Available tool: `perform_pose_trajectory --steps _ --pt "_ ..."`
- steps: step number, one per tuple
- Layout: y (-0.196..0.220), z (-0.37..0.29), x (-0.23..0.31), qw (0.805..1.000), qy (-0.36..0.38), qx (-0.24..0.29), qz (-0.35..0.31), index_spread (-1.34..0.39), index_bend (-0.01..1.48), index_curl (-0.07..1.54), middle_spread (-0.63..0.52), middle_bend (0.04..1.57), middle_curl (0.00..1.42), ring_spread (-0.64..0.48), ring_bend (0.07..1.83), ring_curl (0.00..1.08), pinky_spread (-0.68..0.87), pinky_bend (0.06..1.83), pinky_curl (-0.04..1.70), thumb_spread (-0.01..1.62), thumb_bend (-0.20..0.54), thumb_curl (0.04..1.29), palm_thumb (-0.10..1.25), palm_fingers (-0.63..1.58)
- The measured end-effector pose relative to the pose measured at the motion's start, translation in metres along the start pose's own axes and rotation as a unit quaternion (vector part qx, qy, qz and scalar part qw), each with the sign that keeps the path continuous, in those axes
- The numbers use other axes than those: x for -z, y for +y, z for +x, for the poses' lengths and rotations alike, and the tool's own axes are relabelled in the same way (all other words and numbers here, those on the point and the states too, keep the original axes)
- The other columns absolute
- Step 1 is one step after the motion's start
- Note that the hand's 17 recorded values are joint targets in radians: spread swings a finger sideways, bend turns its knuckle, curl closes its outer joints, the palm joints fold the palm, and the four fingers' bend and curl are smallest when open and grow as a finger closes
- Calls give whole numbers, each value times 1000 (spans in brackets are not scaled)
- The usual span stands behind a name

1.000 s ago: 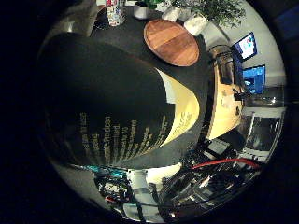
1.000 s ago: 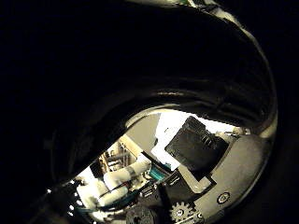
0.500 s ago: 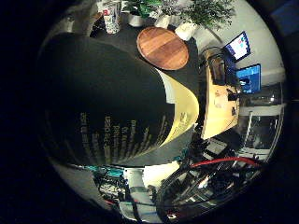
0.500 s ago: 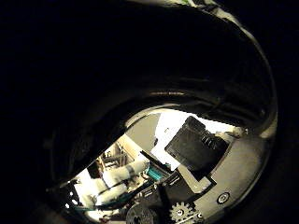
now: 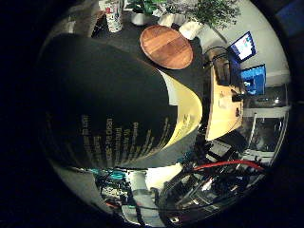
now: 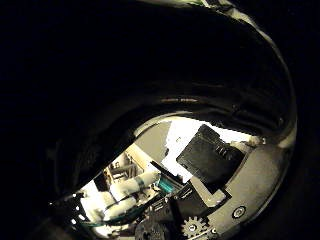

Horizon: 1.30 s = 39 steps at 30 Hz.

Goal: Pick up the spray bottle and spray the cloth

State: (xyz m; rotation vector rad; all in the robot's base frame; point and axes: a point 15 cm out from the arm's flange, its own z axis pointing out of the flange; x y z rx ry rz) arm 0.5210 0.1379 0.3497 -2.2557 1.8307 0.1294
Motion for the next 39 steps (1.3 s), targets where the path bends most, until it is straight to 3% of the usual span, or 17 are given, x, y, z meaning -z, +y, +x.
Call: perform_pose_trajectory --steps 12,21,32,39 --pt "2 -19 -28 1000 -6 2 -4 -335 1001 1019 -301 1072 1212 -287 1328 943 -152 1037 1525 1036 -22 389 763 1001" --pt "4 -46 -1 999 -20 21 19 -336 999 1020 -301 1070 1213 -287 1325 944 -152 1035 1527 1049 -22 384 758 1003" --pt "6 -112 55 986 -152 23 67 -337 998 1025 -306 1063 1226 -290 1329 953 -152 1046 1525 1062 -22 372 746 990" --pt "-3 -168 92 946 -309 25 97 -337 995 1026 -309 1059 1231 -288 1331 950 -152 1046 1524 1068 -20 374 766 993"
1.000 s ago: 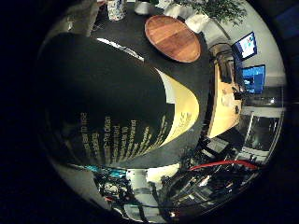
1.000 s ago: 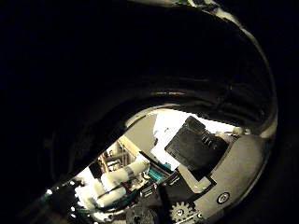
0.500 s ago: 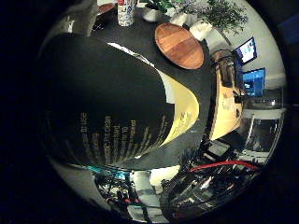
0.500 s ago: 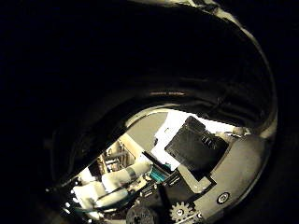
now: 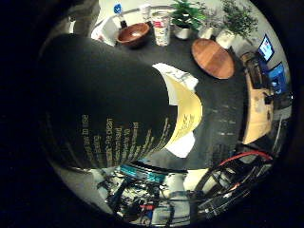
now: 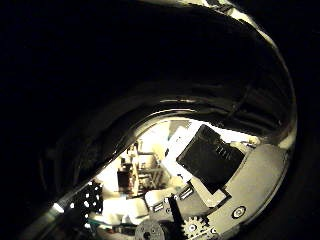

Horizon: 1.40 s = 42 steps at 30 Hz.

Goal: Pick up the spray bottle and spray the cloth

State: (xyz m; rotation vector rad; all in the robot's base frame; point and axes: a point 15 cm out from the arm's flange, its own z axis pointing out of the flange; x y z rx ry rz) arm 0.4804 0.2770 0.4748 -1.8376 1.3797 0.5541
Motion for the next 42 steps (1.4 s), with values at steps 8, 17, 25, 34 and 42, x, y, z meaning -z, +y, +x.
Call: perform_pose_trajectory --steps 8,17,25,34,42 --pt "-19 -29 2 994 -95 9 52 -335 1000 1026 -311 1056 1235 -291 1325 955 -151 1044 1525 1073 -20 383 774 994" --pt "-13 -25 -16 983 -164 16 76 -336 1007 1024 -312 1061 1237 -284 1329 959 -153 1037 1548 1066 -20 394 794 986" --pt "22 -3 -69 976 -209 21 64 -338 1008 1024 -312 1064 1236 -279 1331 960 -154 1035 1557 1070 -20 401 816 985" --pt "49 17 -137 972 -228 40 32 -337 1003 1025 -311 1066 1233 -277 1332 959 -155 1034 1560 1060 -20 423 828 987" --pt "38 26 -173 970 -239 36 22 -336 998 1025 -306 1073 1221 -277 1323 959 -156 1025 1564 1058 -21 429 828 996"
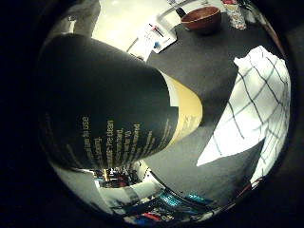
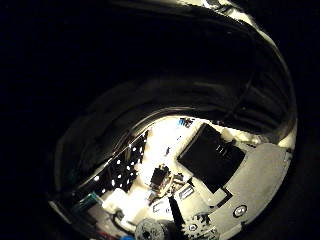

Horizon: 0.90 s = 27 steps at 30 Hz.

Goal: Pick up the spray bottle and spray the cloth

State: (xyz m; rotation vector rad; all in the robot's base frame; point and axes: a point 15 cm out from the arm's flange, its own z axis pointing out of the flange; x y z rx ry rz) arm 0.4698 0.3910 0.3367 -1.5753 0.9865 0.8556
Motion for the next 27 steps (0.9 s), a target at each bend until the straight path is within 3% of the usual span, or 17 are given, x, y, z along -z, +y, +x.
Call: perform_pose_trajectory --steps 9,18,27 --pt "-31 13 -21 1000 -19 -4 13 -334 991 1023 -301 1079 1209 -278 1314 959 -157 1020 1569 1060 -20 433 826 1007" --pt "-40 -8 -54 997 -79 -16 6 -336 984 1023 -297 1072 1199 -277 1308 955 -158 1020 1573 1060 -20 434 826 1021" --pt "-39 3 -56 996 -78 -35 4 -329 976 1026 -295 1070 1198 -274 1308 952 -159 1014 1576 1068 -20 436 829 1022"
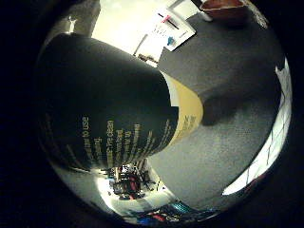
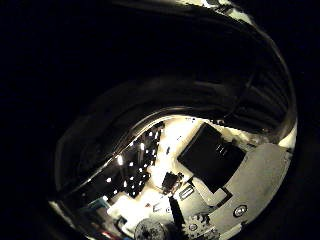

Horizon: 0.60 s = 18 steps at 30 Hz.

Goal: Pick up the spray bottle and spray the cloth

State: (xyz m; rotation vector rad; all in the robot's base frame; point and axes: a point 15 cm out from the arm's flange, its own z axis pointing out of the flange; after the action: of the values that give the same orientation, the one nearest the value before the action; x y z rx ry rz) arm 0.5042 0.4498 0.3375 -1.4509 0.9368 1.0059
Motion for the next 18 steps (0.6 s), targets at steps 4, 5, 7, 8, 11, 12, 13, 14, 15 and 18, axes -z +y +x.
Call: perform_pose_trajectory --steps 4,5,7,8,11,12,13,14,15,18 --pt "-3 6 6 1000 5 -3 3 -327 974 1028 -295 1069 1198 -274 1308 952 -160 1013 1577 1068 -20 436 829 1023" --pt "-3 7 7 1000 6 -5 4 -327 974 1028 -295 1068 1198 -274 1308 952 -160 1013 1577 1068 -20 436 829 1023" --pt "-4 9 9 1000 9 -7 6 -326 974 1029 -295 1069 1198 -274 1309 951 -160 1009 1578 1067 -19 436 831 1021" --pt "-4 9 9 1000 9 -8 6 -326 975 1029 -295 1070 1198 -274 1309 951 -160 1007 1578 1066 -20 435 832 1021" --pt "-4 10 8 1000 12 -10 6 -326 975 1030 -295 1071 1198 -274 1311 951 -161 1003 1579 1065 -20 434 833 1020" --pt "-5 10 9 1000 12 -9 6 -326 976 1030 -295 1071 1198 -274 1311 951 -162 1003 1579 1064 -20 434 833 1020" --pt "-5 11 9 1000 13 -10 6 -325 977 1031 -295 1073 1198 -275 1309 951 -162 1003 1580 1064 -20 433 833 1018" --pt "-4 12 9 1000 13 -11 6 -325 978 1031 -295 1073 1198 -275 1308 951 -162 1003 1580 1064 -20 433 833 1017" --pt "-4 13 9 1000 13 -12 6 -325 978 1031 -295 1074 1198 -275 1308 952 -162 1004 1580 1064 -20 433 833 1017" --pt "-4 15 10 1000 15 -16 5 -325 981 1031 -294 1076 1197 -276 1310 952 -163 1001 1590 1064 -20 432 834 1014"
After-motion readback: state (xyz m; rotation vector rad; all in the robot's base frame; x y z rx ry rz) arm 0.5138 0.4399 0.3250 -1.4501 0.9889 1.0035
